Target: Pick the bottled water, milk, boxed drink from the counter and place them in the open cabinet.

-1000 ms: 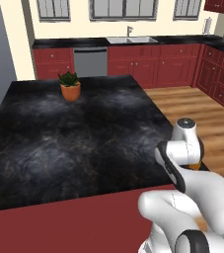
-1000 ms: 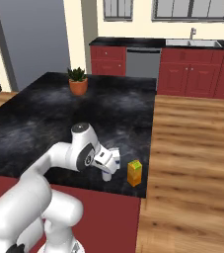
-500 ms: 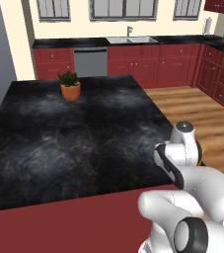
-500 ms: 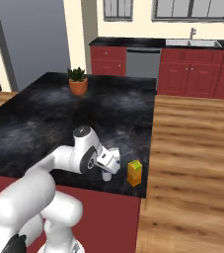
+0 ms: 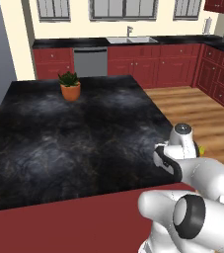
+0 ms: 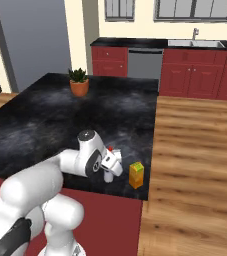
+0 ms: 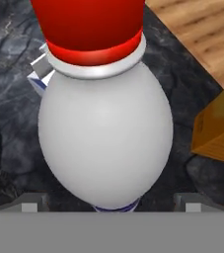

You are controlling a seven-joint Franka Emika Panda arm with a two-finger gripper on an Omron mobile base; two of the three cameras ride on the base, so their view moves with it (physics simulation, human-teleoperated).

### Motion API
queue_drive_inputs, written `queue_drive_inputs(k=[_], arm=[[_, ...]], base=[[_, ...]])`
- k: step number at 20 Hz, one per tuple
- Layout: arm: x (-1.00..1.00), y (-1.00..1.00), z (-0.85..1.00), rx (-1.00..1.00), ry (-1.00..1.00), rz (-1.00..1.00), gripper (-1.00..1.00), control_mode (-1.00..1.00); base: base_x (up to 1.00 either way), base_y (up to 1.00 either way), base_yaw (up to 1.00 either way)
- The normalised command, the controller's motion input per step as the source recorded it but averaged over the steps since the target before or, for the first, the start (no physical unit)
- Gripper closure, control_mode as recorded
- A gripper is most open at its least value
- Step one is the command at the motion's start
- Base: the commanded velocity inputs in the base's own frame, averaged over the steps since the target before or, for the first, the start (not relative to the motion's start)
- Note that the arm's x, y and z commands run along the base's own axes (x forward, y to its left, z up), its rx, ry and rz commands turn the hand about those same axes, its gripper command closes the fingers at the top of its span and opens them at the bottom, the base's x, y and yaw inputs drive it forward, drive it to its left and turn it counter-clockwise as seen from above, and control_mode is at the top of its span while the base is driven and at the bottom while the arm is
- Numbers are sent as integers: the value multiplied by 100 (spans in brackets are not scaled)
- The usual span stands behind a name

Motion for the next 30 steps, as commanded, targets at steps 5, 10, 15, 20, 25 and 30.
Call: queue_drive_inputs(k=[5, 10, 15, 20, 25, 30], arm=[[10, -5, -17, 0, -5, -1, -100, -100], [15, -1, -12, 0, -19, 0, -100, -100], [21, 0, -3, 0, -8, 0, 100, -100], [5, 0, -2, 2, 1, 0, 100, -100], [0, -2, 0, 0, 0, 0, 100, -100], [-32, 0, 34, 0, -6, 0, 100, -100]], base=[[0, 0, 0], [0, 0, 0], [0, 0, 0], [0, 0, 0], [0, 0, 0], [0, 0, 0]])
